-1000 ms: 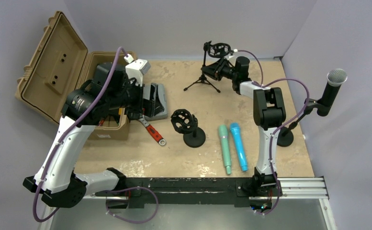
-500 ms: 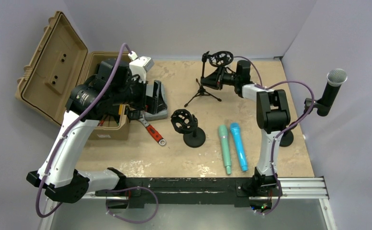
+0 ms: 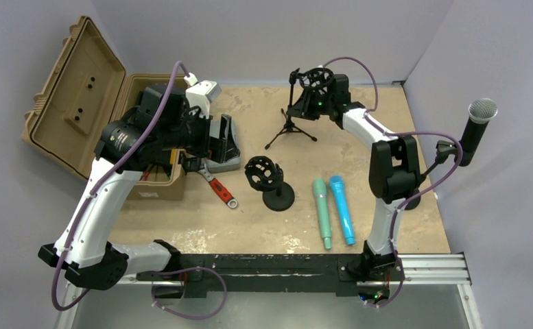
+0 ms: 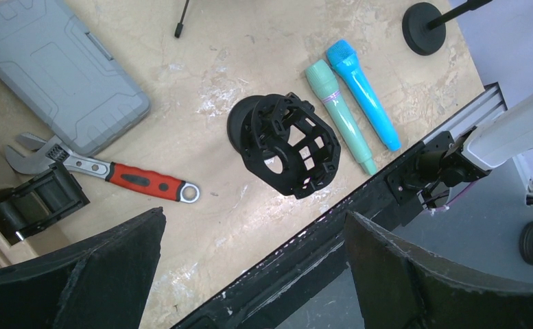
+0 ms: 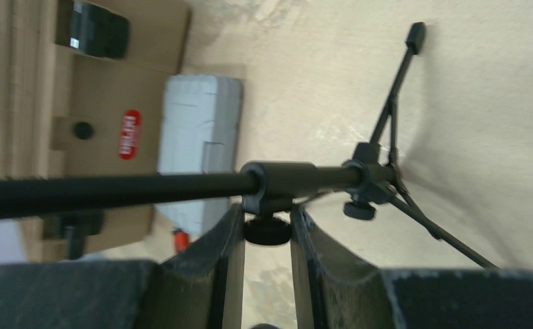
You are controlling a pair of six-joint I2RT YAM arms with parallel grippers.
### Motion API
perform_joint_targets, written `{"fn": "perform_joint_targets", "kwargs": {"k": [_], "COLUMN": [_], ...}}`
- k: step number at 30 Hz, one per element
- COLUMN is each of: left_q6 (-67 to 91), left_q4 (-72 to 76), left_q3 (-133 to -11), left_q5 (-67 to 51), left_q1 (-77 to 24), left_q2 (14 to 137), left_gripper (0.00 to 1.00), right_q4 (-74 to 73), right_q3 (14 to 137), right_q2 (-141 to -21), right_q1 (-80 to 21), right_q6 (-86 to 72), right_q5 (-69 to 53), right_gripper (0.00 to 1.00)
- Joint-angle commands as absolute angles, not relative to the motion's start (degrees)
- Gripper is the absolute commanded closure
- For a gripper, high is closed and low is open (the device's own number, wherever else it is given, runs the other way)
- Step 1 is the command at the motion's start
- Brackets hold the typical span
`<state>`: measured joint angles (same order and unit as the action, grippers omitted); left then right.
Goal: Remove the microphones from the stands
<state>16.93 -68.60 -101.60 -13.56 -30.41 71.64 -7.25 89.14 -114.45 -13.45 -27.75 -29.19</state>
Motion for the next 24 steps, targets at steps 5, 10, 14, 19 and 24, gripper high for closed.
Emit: {"fn": "perform_joint_targets", "kwargs": {"k": [5,10,14,19,24], "left_q6": [17.6,17.9,18.1,18.3,18.7], "left_q4": [-66.9,-66.8,-66.9,-66.8,-66.1], "left_q3": [-103.1,-102.5,-102.1,-101.0,-100.5], "left_q5": [-14.0,-13.9,-14.1,-14.0,-14.3], "left_q1": [-30.5,-30.6,-30.5,-30.5,-30.6], "left_q2": [70.9,70.3,69.6,68.5,68.1], "left_gripper": [0.0,0.0,0.0,0.0,0.0], "right_q4": [-10.2,9.2,12.8,26.0,43.9], "right_q3": [86.4,78.9,78.4,73.8,71.2], "right_q2": [-116.9,-115.6,-115.1,-114.5,-116.8], "right_q1": [-14.0,-11.1,-10.2,-8.7,-7.5], "right_q6": [-20.2,-35.3,-39.7,-52.3,-69.6], "right_q5": [-30.5,-49.8,-53.6,-58.2,-61.6], "right_gripper": [0.98,0.64,0.5,0.44,0.44]}}
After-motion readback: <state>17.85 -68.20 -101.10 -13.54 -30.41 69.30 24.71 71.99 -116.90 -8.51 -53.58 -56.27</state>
